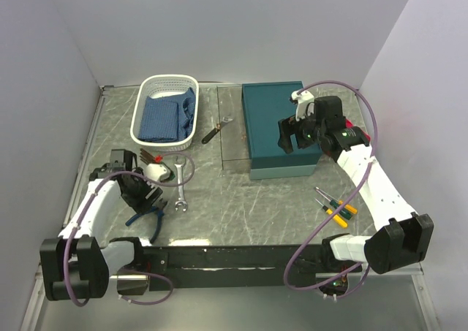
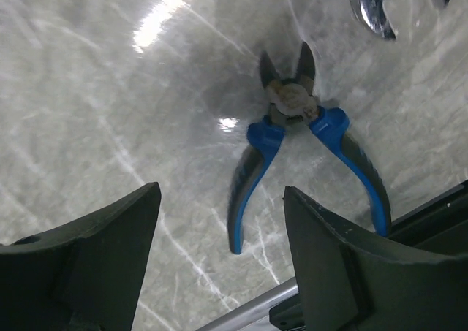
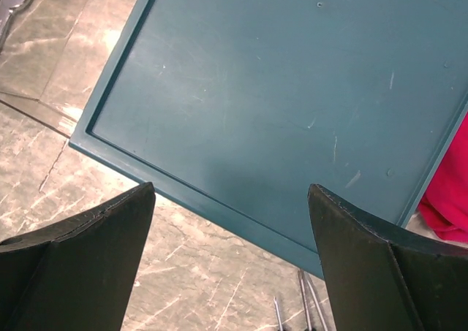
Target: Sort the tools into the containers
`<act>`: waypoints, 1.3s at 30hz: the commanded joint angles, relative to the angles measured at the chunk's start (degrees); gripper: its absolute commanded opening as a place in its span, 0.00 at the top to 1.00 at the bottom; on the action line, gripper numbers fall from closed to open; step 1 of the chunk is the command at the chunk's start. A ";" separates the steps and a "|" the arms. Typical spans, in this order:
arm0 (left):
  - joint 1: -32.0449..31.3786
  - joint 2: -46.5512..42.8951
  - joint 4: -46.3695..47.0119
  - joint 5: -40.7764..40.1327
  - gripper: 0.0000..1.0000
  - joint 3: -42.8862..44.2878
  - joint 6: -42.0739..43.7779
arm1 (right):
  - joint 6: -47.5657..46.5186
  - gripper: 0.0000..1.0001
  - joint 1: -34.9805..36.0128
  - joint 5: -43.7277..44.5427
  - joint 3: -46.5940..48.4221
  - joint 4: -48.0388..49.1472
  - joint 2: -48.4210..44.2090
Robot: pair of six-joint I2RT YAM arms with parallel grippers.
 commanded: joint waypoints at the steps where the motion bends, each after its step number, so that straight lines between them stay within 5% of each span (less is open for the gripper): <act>1: 0.35 1.66 1.63 1.40 0.28 -2.80 4.37 | -1.12 0.07 -0.44 0.58 0.99 -0.26 -0.11; 10: 0.27 2.71 12.87 -2.47 0.39 -9.84 5.61 | -0.07 0.07 -0.35 1.02 0.73 0.53 -0.29; 11: 0.27 2.97 12.80 -2.12 0.48 -10.11 7.09 | -0.15 0.07 -0.27 1.11 1.08 0.18 -0.02; 12: 0.35 2.72 12.45 -1.34 0.70 -10.02 7.45 | -0.33 0.07 -0.27 1.37 1.17 0.17 0.07; 16: 0.79 -1.06 4.20 3.41 0.99 -4.94 11.05 | -1.12 0.07 -0.27 1.81 1.78 0.00 0.77; 23: 3.08 -8.88 -7.59 17.20 0.99 11.40 10.72 | -0.77 0.07 -0.27 1.82 1.78 0.61 3.40; 28: 2.12 -5.30 5.21 28.38 0.99 24.85 -6.14 | -0.42 0.07 -0.27 1.90 2.40 0.88 4.46; 34: -10.09 12.36 14.20 16.65 0.99 41.55 -23.73 | 0.90 0.07 -0.27 2.69 3.89 1.49 6.39; 39: -21.60 29.67 4.82 6.86 0.99 64.21 -26.03 | 0.55 0.07 -0.27 6.46 5.39 1.93 7.54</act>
